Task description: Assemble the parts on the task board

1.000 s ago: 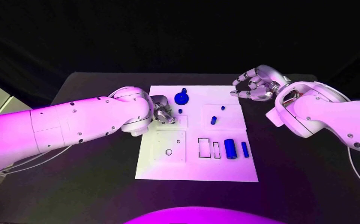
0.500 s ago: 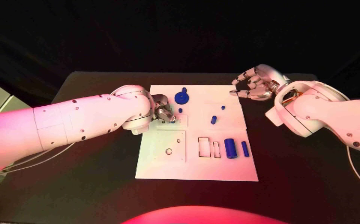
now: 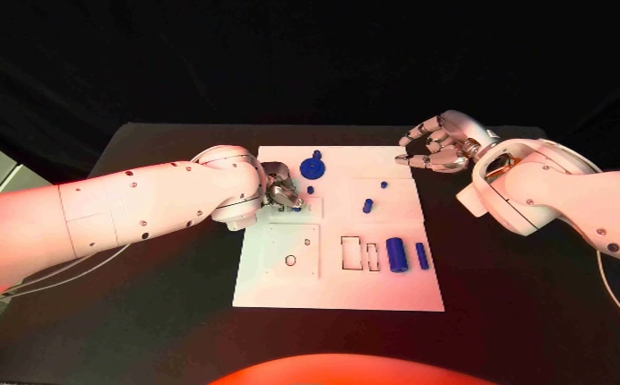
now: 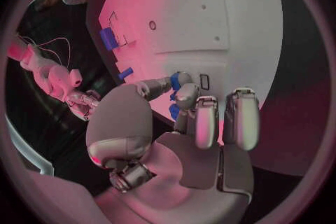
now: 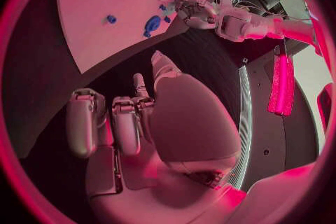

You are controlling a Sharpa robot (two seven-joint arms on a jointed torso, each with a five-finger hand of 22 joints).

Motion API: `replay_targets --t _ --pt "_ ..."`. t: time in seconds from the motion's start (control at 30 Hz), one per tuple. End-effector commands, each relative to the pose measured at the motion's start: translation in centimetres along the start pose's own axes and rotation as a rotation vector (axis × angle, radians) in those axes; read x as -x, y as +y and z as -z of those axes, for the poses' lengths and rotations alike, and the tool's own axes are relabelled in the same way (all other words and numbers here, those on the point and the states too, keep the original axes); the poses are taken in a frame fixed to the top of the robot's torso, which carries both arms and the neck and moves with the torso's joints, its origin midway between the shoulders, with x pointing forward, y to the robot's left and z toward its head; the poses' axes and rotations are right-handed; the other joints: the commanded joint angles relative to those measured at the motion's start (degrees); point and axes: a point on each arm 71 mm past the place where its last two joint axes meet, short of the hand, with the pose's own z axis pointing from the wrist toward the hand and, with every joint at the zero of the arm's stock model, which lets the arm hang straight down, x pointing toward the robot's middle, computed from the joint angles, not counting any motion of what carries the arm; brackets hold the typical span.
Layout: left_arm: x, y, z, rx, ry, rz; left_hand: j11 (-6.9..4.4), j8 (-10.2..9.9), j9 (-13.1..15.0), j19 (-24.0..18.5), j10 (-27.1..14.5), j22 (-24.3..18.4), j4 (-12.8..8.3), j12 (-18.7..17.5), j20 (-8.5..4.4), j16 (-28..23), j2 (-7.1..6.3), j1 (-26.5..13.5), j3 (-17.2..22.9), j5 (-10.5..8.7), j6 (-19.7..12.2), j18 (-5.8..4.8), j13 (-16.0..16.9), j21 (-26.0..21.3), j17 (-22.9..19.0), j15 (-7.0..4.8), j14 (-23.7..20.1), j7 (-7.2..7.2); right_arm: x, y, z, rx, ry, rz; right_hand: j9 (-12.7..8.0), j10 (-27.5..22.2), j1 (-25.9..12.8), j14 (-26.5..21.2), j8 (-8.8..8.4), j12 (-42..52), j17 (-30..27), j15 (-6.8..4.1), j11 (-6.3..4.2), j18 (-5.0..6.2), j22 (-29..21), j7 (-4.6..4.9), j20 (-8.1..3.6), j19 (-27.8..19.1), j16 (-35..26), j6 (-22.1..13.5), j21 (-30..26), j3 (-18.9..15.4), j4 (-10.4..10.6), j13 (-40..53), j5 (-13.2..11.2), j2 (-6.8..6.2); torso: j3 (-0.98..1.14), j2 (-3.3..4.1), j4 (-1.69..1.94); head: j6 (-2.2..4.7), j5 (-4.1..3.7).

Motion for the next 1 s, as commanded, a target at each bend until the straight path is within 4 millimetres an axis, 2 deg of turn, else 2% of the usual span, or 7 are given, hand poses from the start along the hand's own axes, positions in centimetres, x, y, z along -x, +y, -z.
replay_targets --t 0.03,0.1,0.17,0.43,0.57,0.67,1.0 --pt "-0.86 0.02 -0.17 0.005 0.049 -0.013 -0.05 -0.3 -0.1 0.4 0.4 3.1 -2.8 0.3 -0.27 0.4 -0.67 -0.5 1.9 0.00 0.3 -0.34 0.0 0.3 15.1 -0.51 5.9 -0.17 -0.15 0.11 0.03 0.009 0.012 0.011 -0.1 3.5 -0.8 5.4 0.24 -0.1 12.8 -0.24 -0.51 0.54 7.2 -0.27 -0.42 0.9 -0.2 -0.2 -0.2 0.3 0.1 12.8 0.3 0.01 -0.02 -0.02 0.00 -0.13 -0.01" --pt "-0.85 0.05 -0.17 0.005 0.049 -0.013 -0.10 -0.4 -0.2 0.3 0.4 3.1 -2.5 0.3 -0.31 0.4 -1.21 -0.8 0.8 -0.01 0.5 -0.33 0.0 0.3 15.1 -0.55 5.9 -0.23 -0.14 0.11 0.03 0.009 0.012 0.011 -0.1 3.5 -0.8 5.4 0.24 -0.1 12.8 -0.24 -0.51 0.54 7.2 -0.27 -0.42 0.9 -0.2 -0.2 -0.2 0.3 0.1 12.8 0.3 0.01 -0.02 -0.03 0.00 -0.09 -0.02" --pt "-0.82 0.08 -0.18 0.006 0.046 -0.013 -0.04 -0.4 -0.6 0.4 0.4 3.1 -0.4 0.3 -0.35 0.4 -2.13 -2.5 -3.6 -0.06 1.1 -0.35 0.1 0.2 15.1 -0.54 5.9 -0.20 -0.14 0.10 0.04 0.009 0.012 0.011 -0.1 3.5 -0.8 5.4 0.24 -0.1 12.8 -0.24 -0.51 0.54 7.2 -0.27 -0.42 0.9 -0.2 -0.2 -0.2 0.3 0.1 12.8 0.3 0.01 -0.03 -0.01 0.00 -0.05 -0.04" --pt "-0.73 0.16 -0.18 0.008 0.036 -0.013 -0.07 -0.8 -1.1 0.6 0.5 3.3 4.2 0.5 -0.40 0.4 -1.28 -2.4 -12.1 0.02 1.5 -0.38 0.3 0.2 15.1 -0.58 5.9 -0.21 -0.13 0.10 0.06 0.010 0.012 0.010 -0.1 3.5 -0.9 5.4 0.26 -0.1 12.8 -0.24 -0.51 0.54 7.2 -0.27 -0.42 0.9 -0.2 -0.2 -0.2 0.3 0.1 12.8 0.3 0.00 0.00 -0.01 0.03 0.04 -0.15" --pt "-0.70 0.21 -0.16 0.008 0.034 -0.013 -0.04 -0.9 -1.3 0.6 0.4 3.4 5.5 0.4 -0.40 0.4 -1.40 -1.5 -14.9 -0.02 1.4 -0.38 0.2 0.2 15.1 -0.63 5.9 -0.24 -0.11 0.08 0.07 0.010 0.011 0.010 -0.1 3.4 -0.9 5.3 0.28 -0.2 12.6 -0.24 -0.51 0.59 7.1 -0.28 -0.42 0.8 -0.3 -0.2 -0.4 0.3 0.1 12.7 0.3 -0.01 -0.03 -0.04 0.00 0.04 -0.11" --pt "-0.63 0.19 -0.12 0.007 0.027 -0.010 -0.06 -0.9 -1.5 0.6 0.4 3.3 7.5 0.5 -0.41 0.4 -1.33 -0.5 -18.7 0.05 1.5 -0.37 0.2 0.1 15.1 -0.58 5.9 -0.20 -0.11 0.07 0.08 0.011 0.011 0.010 -0.1 3.4 -0.9 5.3 0.28 -0.2 12.6 -0.24 -0.51 0.59 7.1 -0.28 -0.42 0.8 -0.3 -0.2 -0.4 0.3 0.1 12.7 0.3 -0.01 -0.03 -0.01 0.01 0.06 -0.16" --pt "-0.30 0.26 0.22 0.002 0.010 -0.001 -0.06 -1.0 -1.6 0.6 0.4 3.3 8.0 0.5 -0.40 0.4 -0.64 -0.3 -21.6 0.07 1.5 -0.36 0.2 0.1 15.1 -0.57 5.9 -0.21 -0.10 -0.01 0.12 0.010 0.010 0.010 -0.1 3.4 -1.0 5.3 0.29 -0.2 12.4 -0.25 -0.51 0.60 7.0 -0.28 -0.42 0.8 -0.4 -0.3 -0.5 0.3 0.1 12.7 0.3 -0.03 -0.03 -0.02 0.00 0.23 -0.18"
